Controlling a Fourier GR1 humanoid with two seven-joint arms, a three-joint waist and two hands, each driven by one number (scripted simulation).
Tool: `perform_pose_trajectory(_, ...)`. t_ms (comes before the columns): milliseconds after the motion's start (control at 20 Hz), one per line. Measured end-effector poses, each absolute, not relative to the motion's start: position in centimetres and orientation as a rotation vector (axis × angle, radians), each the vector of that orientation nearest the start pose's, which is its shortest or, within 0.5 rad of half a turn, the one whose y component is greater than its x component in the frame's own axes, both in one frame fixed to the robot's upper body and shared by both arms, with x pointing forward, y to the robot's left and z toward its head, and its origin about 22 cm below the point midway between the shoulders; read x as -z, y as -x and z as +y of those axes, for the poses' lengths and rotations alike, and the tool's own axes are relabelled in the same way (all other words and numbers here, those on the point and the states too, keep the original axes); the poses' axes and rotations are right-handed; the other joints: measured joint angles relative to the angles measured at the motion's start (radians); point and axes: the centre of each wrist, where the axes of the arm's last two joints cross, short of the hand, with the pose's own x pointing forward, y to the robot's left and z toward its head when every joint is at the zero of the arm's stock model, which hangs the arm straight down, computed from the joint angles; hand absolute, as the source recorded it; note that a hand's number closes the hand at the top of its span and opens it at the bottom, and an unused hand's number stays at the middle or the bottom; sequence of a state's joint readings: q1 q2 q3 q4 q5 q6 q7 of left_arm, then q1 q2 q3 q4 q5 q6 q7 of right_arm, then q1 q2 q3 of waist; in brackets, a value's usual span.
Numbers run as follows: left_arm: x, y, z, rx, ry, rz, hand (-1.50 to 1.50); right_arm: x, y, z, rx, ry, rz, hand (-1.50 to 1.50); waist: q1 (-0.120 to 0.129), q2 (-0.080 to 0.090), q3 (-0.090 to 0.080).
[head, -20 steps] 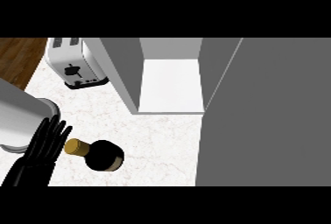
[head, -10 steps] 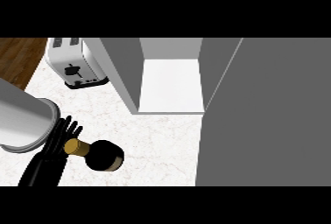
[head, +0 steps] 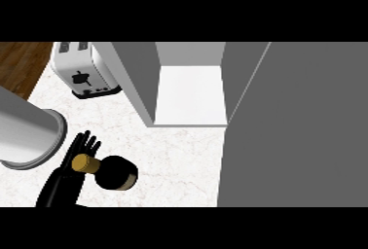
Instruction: Pick up the wine, place it into the cabinet and close the cabinet
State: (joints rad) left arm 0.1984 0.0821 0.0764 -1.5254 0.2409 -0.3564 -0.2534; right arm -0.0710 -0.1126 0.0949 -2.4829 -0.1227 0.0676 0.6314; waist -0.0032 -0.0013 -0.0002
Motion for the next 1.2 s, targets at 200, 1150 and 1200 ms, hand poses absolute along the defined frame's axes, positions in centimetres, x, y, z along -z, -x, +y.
perform_pose_trajectory(200,5.5,-19.1,28.7,-0.043,0.282,-1.635,-1.50,-20.9,-15.3,-21.9,-0.277,-0.138,-1.906,-1.50,-0.001,0.000,0.000)
perform_pose_trajectory(1150,9.8,-20.0,27.2,-0.047,0.317,-1.590,-1.50,-21.1,-15.4,-21.9,-0.282,-0.142,-1.903,-1.50,-0.001,0.000,0.000)
perform_pose_trajectory(1200,10.2,-20.2,27.3,-0.052,0.318,-1.591,-1.50,-21.2,-15.4,-21.9,-0.283,-0.139,-1.904,-1.50,-0.002,0.000,0.000)
